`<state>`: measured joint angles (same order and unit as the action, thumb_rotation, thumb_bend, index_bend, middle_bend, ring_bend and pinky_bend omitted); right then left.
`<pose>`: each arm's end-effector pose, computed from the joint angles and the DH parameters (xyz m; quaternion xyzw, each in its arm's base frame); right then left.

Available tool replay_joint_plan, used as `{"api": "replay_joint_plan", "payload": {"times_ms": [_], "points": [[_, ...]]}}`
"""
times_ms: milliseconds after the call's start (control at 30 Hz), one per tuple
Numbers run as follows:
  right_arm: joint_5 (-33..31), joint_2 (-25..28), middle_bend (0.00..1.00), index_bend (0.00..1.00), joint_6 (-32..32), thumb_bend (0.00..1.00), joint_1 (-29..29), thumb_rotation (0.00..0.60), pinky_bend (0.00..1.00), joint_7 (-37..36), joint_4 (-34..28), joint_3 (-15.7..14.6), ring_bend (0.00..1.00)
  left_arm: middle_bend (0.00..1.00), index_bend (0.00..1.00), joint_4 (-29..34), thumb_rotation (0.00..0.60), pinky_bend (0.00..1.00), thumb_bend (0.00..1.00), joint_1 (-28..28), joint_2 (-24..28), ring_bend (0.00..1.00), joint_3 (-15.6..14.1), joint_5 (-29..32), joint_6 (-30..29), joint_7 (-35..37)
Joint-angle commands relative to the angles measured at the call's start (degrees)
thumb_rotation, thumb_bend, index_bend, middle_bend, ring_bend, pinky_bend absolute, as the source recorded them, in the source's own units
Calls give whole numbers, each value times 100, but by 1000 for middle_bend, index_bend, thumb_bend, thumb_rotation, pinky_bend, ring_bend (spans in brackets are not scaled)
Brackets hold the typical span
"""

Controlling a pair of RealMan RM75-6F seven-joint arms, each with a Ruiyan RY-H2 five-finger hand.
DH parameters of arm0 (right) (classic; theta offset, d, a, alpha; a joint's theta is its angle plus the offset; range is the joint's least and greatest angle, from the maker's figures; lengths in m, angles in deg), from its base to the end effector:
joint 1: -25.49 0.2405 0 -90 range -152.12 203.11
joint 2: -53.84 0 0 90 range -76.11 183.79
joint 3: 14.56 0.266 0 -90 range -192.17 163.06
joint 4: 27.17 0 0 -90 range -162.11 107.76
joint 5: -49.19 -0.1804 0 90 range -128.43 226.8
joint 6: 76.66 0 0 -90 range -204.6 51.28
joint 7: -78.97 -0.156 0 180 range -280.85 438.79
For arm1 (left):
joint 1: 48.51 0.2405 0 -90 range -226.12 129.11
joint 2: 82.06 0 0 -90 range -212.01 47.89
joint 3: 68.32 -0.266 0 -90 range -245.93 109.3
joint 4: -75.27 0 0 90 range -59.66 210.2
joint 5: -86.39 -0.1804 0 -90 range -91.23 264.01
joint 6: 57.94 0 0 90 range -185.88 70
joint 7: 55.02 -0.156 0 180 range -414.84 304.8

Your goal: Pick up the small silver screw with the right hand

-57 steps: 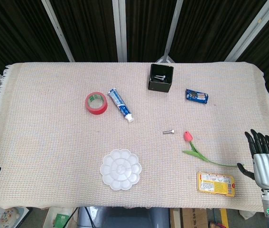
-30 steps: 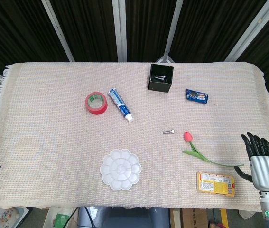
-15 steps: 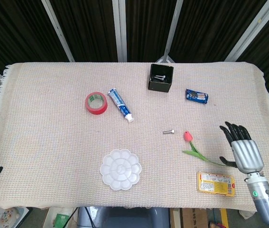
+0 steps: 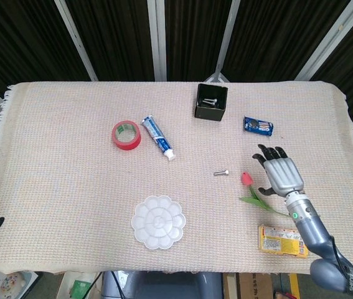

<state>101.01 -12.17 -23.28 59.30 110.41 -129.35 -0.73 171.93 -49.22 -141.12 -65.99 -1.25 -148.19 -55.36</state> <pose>-0.2097 -0.3371 0.1258 0.7135 -0.3925 0.2717 0.5129 -0.3025 0.1668 0.2216 -0.5776 -0.3722 -0.3920 0.6117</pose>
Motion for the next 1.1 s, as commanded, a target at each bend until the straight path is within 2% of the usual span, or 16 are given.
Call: {"api": "replay_joint_plan", "payload": {"times_ms": [33, 267, 467, 1100], "points": [[-930, -487, 68, 269, -31, 199, 596, 600, 87, 726, 222, 6, 128, 0, 101, 3, 600, 0, 336, -11, -10, 0, 0, 9, 20, -26], [-1636, -1033, 79, 363, 264, 256, 1104, 600, 87, 1010, 518, 58, 151, 0, 101, -24, 600, 0, 336, -56, -40, 0, 68, 149, 89, -29], [-2085, -1353, 81, 386, 367, 295, 1453, 600, 97, 1245, 745, 11, 156, 0, 101, -39, 600, 0, 336, -95, -87, 0, 98, 188, 127, -61], [-2572, -2044, 80, 405, 319, 331, 1900, 600, 98, 1348, 1442, -246, 158, 0, 101, -68, 600, 0, 336, -109, -83, 0, 138, 276, 136, 17]]}}
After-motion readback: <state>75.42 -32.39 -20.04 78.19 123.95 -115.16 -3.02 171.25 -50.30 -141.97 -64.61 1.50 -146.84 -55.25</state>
